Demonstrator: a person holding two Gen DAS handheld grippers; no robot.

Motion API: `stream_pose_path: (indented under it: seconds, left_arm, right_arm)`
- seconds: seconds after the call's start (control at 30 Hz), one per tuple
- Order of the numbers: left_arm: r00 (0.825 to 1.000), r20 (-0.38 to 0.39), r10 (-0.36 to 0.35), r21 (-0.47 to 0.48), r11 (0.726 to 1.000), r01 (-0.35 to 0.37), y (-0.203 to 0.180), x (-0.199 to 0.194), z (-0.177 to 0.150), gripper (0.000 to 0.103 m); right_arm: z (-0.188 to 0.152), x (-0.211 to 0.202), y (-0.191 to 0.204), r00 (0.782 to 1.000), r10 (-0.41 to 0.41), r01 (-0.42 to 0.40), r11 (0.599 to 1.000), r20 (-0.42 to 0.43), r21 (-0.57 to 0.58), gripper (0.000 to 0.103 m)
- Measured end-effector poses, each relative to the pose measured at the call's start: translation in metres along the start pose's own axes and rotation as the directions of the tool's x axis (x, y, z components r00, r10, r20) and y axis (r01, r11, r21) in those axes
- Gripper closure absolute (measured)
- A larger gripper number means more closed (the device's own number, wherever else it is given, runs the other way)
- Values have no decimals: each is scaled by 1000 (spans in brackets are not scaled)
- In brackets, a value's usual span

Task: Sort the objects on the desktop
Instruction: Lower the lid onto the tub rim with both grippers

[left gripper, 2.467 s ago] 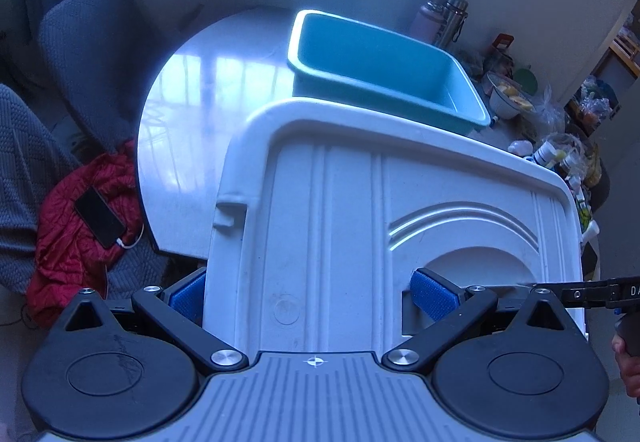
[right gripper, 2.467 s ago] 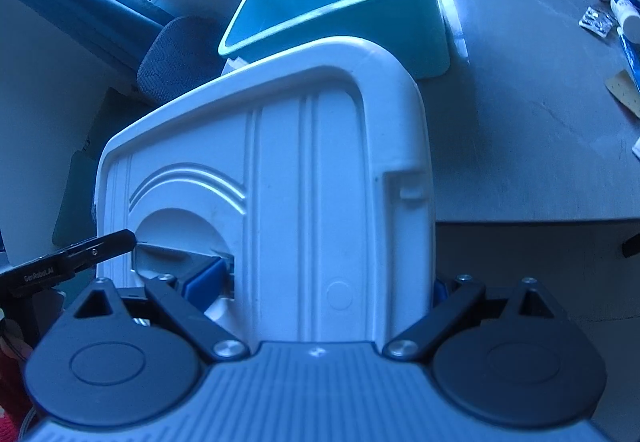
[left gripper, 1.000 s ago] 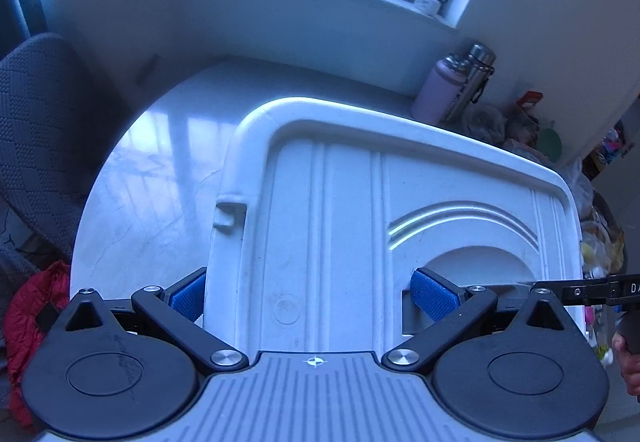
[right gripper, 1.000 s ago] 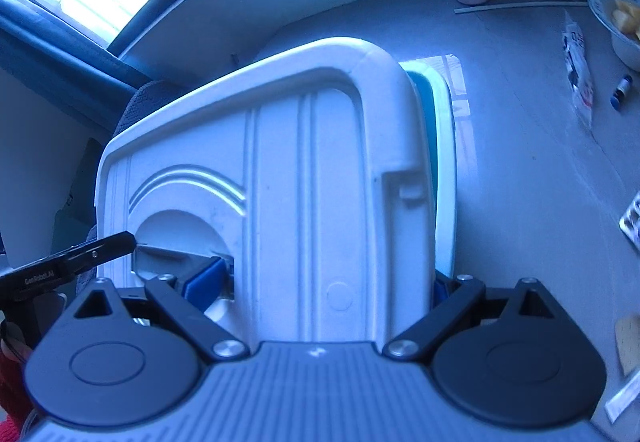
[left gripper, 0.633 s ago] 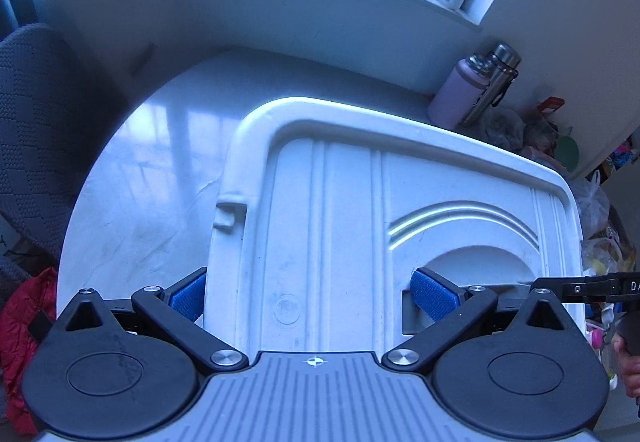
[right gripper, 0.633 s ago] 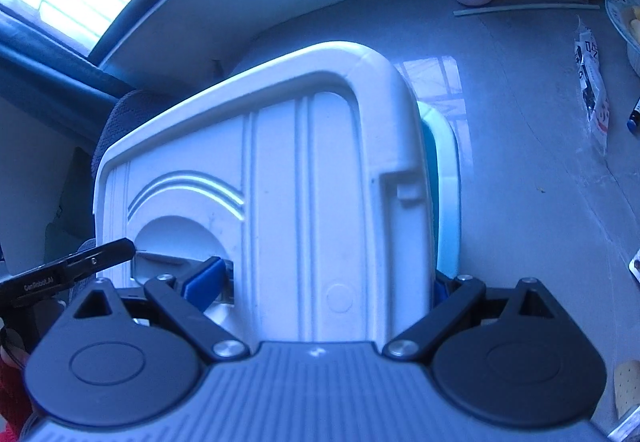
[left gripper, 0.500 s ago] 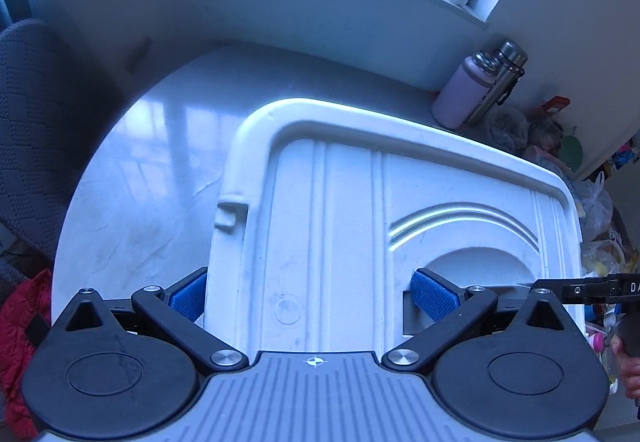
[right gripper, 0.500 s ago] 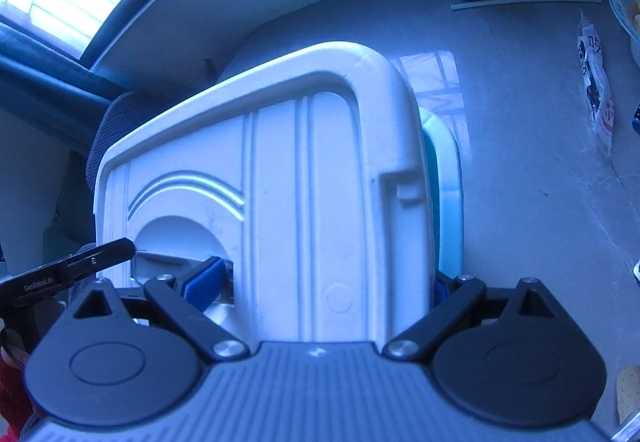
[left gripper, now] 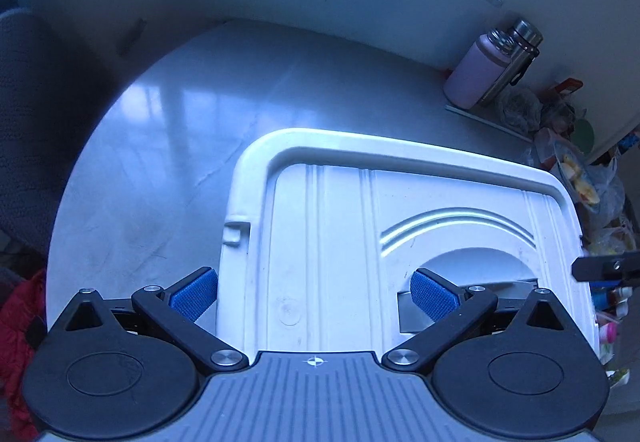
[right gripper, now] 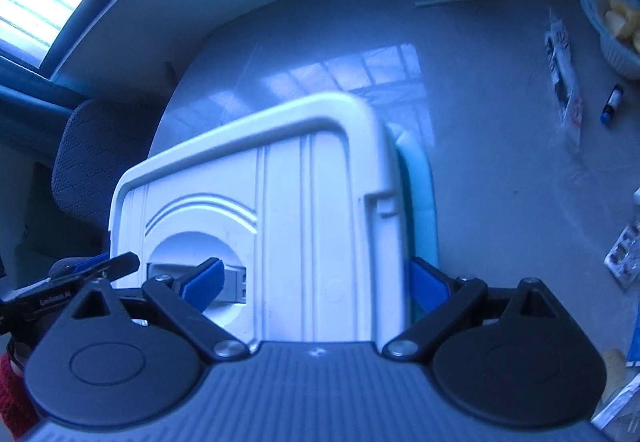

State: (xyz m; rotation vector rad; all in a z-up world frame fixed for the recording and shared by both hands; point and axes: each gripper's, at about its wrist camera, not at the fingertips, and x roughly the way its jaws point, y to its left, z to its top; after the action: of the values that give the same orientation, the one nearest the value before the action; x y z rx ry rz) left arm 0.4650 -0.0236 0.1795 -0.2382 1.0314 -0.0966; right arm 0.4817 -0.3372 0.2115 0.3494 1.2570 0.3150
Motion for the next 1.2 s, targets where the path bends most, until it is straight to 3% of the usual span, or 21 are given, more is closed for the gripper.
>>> stream_pose_path:
  seconds: [0.23,0.37,0.47,0.5,0.57,0.67,1.13,1.2]
  left_arm:
    - [1000,5,1,16,1000,-1,-2,-4,0,0]
    - [1000,26,12,31,999,-12,-4,-13,1,0]
    - [999,32,26,41,999,-27,-7,-18,5,0]
    - [999,32,31,42,999,-32,-7,-19,5,0]
    - [999,24,35,33,999,-36,-6,-18,6,0]
    - [1000,2,25,20,999,-25,-2,-15,2,0]
    - [999,-26,24,20,1000,-23,-4,-3,-2,0]
    - [999,-26,22,20,1000,-22,-5,-2,-2,0]
  right_arm:
    - [4,-12,-7,996,-82,84,995,45,-54,5]
    - [2,-26,-4,977,-170,187,974,128,-126,6]
    - [1,-29,-1,975,-184,205,963,126,-176,9]
    - [0,-28,0,974,-192,212,959,122,-186,12]
    - [-2,-23,1,972,-207,225,953,108,-202,32]
    - [-5,-10,0,974,-220,228,950,63,-212,49]
    - [-2,-3,0,981,-195,195,961,17,-197,74]
    - [-3,-4,2,980,-199,198,960,17,-200,74]
